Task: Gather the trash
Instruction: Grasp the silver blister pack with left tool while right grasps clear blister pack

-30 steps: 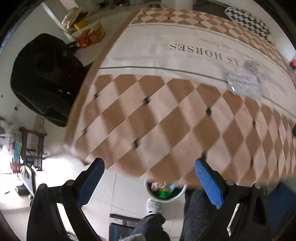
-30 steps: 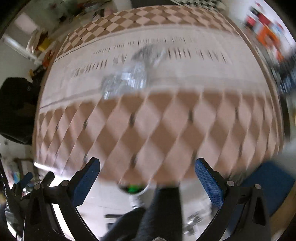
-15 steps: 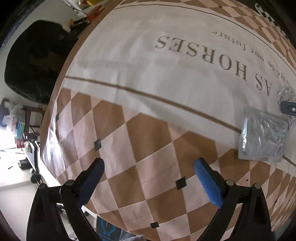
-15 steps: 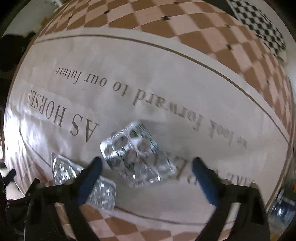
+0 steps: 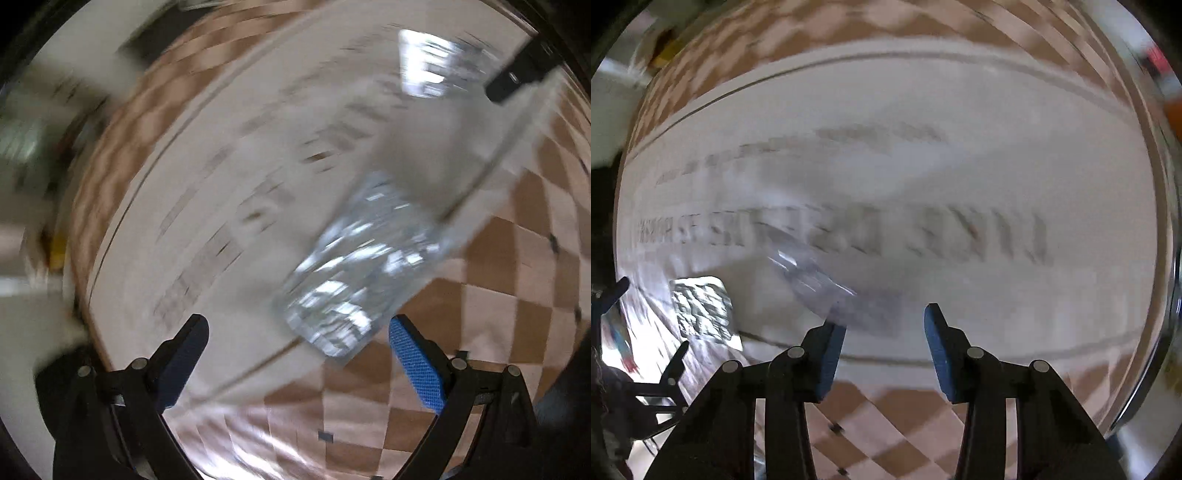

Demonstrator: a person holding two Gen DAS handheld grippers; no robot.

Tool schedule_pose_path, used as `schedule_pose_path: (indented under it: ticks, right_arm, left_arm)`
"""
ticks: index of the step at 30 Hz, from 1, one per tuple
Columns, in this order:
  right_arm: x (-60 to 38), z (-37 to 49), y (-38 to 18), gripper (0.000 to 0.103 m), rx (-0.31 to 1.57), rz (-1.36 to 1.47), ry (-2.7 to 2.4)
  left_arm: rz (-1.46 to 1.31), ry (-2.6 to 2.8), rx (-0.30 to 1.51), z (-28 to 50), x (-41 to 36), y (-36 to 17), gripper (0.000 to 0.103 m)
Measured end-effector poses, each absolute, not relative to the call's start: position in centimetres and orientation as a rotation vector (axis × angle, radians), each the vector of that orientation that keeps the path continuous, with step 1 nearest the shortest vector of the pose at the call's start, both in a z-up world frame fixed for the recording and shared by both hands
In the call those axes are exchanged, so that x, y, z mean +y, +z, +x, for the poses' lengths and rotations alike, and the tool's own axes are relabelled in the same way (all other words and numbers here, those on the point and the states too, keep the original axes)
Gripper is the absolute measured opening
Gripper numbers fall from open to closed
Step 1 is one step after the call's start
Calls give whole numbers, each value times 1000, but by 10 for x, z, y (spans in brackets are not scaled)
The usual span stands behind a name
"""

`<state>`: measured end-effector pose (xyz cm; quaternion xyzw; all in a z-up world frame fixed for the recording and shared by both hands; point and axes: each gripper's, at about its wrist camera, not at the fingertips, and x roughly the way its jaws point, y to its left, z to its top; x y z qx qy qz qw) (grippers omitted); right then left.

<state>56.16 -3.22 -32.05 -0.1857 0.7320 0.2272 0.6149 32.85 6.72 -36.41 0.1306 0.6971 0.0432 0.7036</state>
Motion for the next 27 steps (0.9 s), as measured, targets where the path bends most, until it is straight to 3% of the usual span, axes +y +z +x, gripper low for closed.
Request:
schedule_pose_path:
  ticks: [5,9,11,13,18,21,24,27]
  right_arm:
    - [-71,572,-326,46,1729,-318,489]
    - [-83,574,-316,56,1711,-277,495]
    - [-82,581,-308,57,1698,-267,496]
    - [-76,581,-300,57,1690,-262,502]
    - [-65,587,-287,57,1669,-258,523]
    - [-52,593,-282,58,1657,-263,556]
    - [-34,594,-282,69,1637,-341,612]
    - [-8,589,-284,80,1598,-496,674]
  left_arm:
    - [390,-72,1597,356,46,-377,100]
    - [399,-146,1615,375,37,-379,99]
    - [383,-174,1609,378,38,-378,92]
    - [322,-221,1623,382,41,-375,71]
    - [233,-212,1635,384,46,-373,68]
    - [109,-137,1638,383,64,-373,68]
    - [-119,84,1628,385,96,-372,68]
    - [-516,395,1586,369,134,-372,68]
